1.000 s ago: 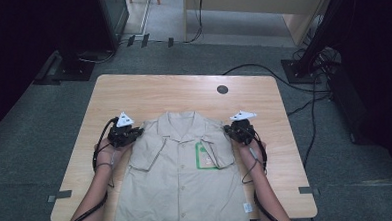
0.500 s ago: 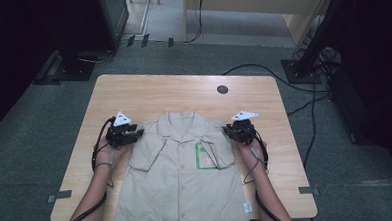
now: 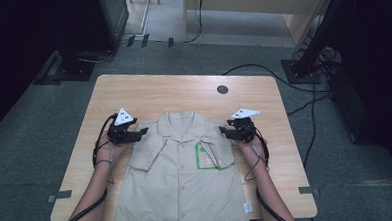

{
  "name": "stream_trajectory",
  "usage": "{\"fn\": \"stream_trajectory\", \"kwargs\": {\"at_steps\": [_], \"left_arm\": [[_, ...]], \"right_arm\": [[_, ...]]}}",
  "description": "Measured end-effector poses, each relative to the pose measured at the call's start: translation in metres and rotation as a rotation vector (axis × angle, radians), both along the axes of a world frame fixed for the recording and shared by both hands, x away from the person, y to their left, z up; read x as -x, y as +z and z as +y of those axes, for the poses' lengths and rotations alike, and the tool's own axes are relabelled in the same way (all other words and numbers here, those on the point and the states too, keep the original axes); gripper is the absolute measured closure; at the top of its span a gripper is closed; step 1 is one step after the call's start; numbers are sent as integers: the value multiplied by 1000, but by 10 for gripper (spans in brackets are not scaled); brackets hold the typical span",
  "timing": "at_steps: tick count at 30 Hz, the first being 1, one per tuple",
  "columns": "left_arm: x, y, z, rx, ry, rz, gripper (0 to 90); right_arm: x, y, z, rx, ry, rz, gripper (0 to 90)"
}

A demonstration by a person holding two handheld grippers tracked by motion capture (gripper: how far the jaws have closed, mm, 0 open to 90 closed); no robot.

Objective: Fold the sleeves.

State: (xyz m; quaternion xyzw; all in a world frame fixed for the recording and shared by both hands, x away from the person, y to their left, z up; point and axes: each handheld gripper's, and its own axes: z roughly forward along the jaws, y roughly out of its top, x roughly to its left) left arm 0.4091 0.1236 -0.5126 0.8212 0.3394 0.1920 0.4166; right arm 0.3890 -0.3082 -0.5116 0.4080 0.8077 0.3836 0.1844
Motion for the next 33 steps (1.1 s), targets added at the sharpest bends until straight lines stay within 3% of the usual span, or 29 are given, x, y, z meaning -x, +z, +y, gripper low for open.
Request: {"fn": "stream_trajectory", "kwargs": {"at_steps": [5,7,9,11,15,22,27,31,33], "left_arm": [[-4,4,-6,6,-17,-14,357],[-4,5,-7,-15,4,-35,362],[-7,5,-7,3,-5,-12,374],[-9,4,-9,-5,-17,2,373],[-12,3,-14,-16,-42,3,371],[-16,-1,-22,-39,-72,-7,362],[-20,-4,-22,-30,-75,4,362],[-23,-6,-20,3,-69,16,363],[-24,-7,-21,-7,-72,16,362]], "right_arm": [[-4,1,3,-16,4,2,496],[-6,1,4,-21,12,4,497],[-7,1,5,-15,16,0,497],[-8,0,4,-15,20,-8,496],[-12,-2,2,-43,28,4,469],[-14,-5,5,-23,39,-16,424],[-16,-5,5,-36,23,-17,415],[-18,-4,8,-37,28,-16,419],[-19,-4,10,-39,36,-12,421]]}}
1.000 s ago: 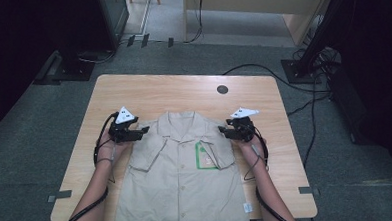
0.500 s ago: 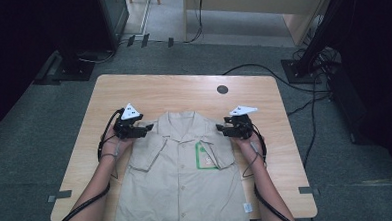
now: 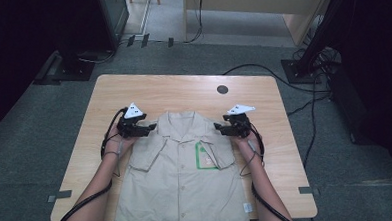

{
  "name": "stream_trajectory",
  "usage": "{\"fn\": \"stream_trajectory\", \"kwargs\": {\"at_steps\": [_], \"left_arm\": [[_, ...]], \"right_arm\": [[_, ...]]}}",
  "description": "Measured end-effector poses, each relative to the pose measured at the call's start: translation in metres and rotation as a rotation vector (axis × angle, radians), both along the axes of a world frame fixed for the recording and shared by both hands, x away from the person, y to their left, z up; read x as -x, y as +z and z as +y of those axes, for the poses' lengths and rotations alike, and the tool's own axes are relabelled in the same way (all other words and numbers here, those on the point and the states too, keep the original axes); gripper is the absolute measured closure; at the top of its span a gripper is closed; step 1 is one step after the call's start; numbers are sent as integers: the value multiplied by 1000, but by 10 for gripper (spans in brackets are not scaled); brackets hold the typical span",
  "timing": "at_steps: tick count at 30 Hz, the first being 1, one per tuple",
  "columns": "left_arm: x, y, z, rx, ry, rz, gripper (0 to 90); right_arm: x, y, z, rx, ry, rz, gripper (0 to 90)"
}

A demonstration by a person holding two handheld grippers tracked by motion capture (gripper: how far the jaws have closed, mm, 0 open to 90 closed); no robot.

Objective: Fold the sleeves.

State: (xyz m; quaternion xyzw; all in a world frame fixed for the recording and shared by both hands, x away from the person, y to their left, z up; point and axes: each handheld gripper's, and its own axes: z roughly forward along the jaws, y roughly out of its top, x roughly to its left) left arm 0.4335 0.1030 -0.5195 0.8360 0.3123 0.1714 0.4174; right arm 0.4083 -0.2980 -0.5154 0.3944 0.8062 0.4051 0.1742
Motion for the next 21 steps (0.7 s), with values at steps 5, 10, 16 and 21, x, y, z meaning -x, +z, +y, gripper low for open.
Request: {"fn": "stream_trajectory", "kwargs": {"at_steps": [5,10,16,21], "left_arm": [[-3,-1,0,-26,-15,-2,362],[-6,-2,0,-40,-16,0,372],[-8,-4,-5,-43,-31,11,400],[-9,-6,-13,-45,-59,24,418]], "right_arm": [[-3,0,4,-4,18,13,420],[-5,-1,10,28,44,13,420],[-10,-2,17,40,60,15,433],[-13,-1,24,55,77,16,433]]}}
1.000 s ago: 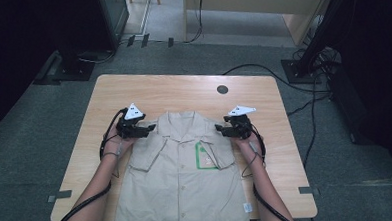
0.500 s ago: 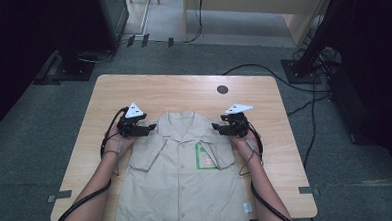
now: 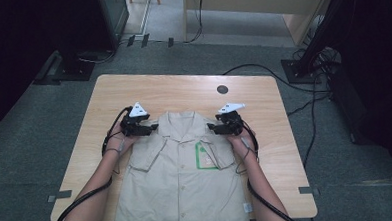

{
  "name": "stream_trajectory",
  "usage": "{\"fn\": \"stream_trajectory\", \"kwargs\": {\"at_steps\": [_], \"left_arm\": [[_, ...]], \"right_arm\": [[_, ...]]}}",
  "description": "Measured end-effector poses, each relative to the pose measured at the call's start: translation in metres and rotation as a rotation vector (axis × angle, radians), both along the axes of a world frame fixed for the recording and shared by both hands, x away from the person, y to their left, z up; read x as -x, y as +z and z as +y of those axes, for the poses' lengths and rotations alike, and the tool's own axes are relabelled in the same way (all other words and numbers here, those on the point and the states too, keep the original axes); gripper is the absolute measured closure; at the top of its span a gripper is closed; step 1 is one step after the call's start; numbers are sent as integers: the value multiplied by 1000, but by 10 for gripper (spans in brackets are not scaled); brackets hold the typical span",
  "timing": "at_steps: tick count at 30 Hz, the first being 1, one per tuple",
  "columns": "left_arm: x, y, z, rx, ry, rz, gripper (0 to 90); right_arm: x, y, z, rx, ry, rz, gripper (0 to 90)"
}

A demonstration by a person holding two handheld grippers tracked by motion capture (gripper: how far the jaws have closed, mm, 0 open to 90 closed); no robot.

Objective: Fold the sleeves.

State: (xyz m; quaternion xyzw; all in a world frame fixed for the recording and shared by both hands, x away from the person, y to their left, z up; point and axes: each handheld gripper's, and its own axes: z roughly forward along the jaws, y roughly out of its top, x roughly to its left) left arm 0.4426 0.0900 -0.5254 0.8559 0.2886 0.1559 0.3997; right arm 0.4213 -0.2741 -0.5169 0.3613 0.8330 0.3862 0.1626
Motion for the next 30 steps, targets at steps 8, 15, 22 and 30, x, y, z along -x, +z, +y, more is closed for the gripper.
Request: {"fn": "stream_trajectory", "kwargs": {"at_steps": [8,15,22,30], "left_arm": [[-5,-1,-5,16,-26,37,434],[-5,-1,-4,17,-35,40,440],[-4,-1,-3,23,-48,36,561],[0,-1,-6,19,-74,18,798]], "right_arm": [[-9,-3,6,13,3,19,444],[-12,-7,9,10,10,14,490],[-11,-9,6,-18,36,1,645],[-7,-9,8,-22,59,3,830]]}}
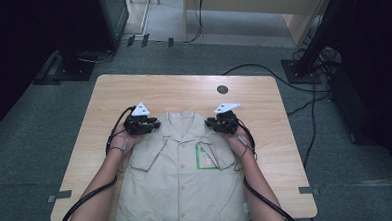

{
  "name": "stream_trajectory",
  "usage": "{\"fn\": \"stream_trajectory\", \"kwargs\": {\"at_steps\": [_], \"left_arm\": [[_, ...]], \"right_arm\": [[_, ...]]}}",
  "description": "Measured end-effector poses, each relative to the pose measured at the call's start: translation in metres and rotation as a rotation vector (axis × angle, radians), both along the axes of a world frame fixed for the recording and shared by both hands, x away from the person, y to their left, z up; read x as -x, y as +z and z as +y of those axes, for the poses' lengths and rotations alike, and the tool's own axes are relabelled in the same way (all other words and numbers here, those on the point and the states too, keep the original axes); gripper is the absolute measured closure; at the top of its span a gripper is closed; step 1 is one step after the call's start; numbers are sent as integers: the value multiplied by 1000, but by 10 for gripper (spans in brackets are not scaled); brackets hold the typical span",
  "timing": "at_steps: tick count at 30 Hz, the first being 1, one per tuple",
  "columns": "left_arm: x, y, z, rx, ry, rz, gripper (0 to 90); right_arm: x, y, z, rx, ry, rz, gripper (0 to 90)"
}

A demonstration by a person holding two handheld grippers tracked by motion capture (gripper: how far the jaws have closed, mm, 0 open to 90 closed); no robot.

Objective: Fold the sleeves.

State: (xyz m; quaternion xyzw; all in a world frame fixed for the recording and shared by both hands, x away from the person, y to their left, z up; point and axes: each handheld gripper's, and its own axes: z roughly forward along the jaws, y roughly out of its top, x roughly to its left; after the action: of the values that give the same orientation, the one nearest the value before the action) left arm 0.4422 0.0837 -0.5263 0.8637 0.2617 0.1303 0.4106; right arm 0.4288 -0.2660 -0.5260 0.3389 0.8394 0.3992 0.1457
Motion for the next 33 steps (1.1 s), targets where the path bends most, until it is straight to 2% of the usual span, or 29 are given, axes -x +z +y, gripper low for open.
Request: {"fn": "stream_trajectory", "kwargs": {"at_steps": [2,5,8,12,14,17,21,26,33], "left_arm": [[2,0,-1,0,3,1,850],[2,0,-2,6,16,11,880],[4,0,-3,-4,12,-4,890],[1,1,-2,21,31,43,895],[1,2,-2,14,31,46,897],[2,4,-4,1,26,34,897],[3,10,-4,25,33,15,898],[3,15,-8,19,31,-7,898],[1,19,-11,11,37,-14,898]], "right_arm": [[0,0,0,-9,3,11,876],[1,0,1,-20,-16,24,890],[1,2,4,-1,-34,33,892],[-1,5,7,7,-58,68,895],[-1,6,6,15,-59,64,895],[0,7,4,-2,-64,54,896],[4,14,2,-9,-74,29,896],[5,20,-2,-10,-74,9,896],[7,26,-4,-8,-85,-3,896]]}}
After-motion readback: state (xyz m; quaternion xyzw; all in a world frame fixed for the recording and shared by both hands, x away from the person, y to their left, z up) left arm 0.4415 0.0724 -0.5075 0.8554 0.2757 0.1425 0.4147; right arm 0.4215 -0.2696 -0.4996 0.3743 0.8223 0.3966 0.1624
